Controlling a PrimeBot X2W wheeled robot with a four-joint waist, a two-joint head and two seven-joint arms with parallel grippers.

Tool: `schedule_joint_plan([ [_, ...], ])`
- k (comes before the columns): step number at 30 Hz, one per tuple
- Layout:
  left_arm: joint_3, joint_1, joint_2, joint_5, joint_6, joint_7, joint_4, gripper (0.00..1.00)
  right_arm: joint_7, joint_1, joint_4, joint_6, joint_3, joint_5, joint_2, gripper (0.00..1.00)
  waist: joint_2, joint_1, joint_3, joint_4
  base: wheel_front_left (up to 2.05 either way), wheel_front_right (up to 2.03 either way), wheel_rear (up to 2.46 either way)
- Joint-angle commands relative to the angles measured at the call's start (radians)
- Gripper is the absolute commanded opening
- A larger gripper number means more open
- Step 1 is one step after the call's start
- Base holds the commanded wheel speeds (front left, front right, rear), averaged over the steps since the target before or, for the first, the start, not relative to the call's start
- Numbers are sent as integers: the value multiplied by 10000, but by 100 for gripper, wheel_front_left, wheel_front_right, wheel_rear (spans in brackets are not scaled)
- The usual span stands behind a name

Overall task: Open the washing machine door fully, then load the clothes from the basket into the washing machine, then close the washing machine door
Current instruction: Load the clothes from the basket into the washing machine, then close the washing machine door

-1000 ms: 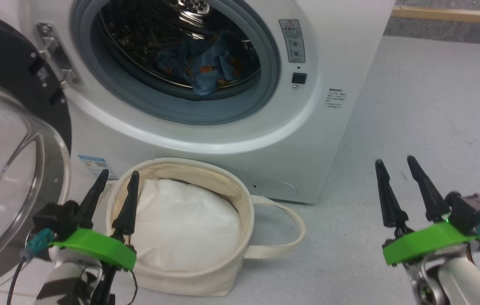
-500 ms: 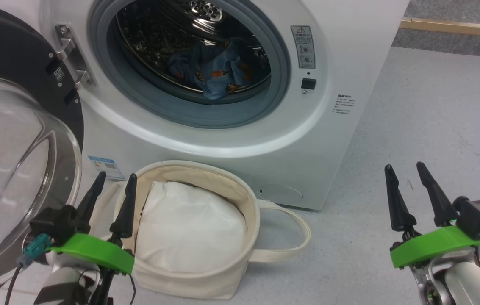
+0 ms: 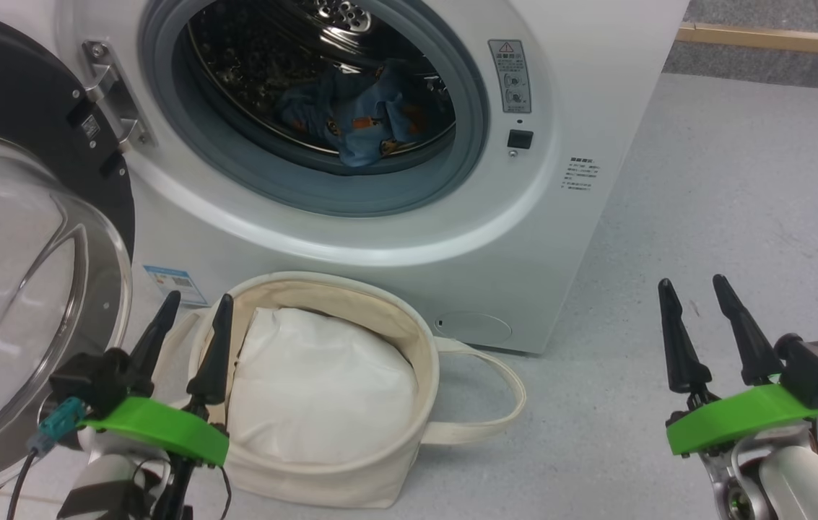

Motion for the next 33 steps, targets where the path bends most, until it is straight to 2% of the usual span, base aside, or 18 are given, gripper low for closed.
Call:
schedule_joint_plan([
  [1,375,-373,293,-68,-57,-118,-357,100,-122,-79,-336,2,62,-74,-58,100,-1,-1,2,3,0,0,0],
  [16,444,-402,259,-140,-57,-118,-286,100,-122,-65,-350,2,27,-20,-83,100,-1,-1,12,26,-16,27,-11],
  [33,477,-374,209,-65,-57,-118,-332,100,-122,-90,-334,2,50,34,-96,100,-1,-1,62,135,-146,192,-46],
])
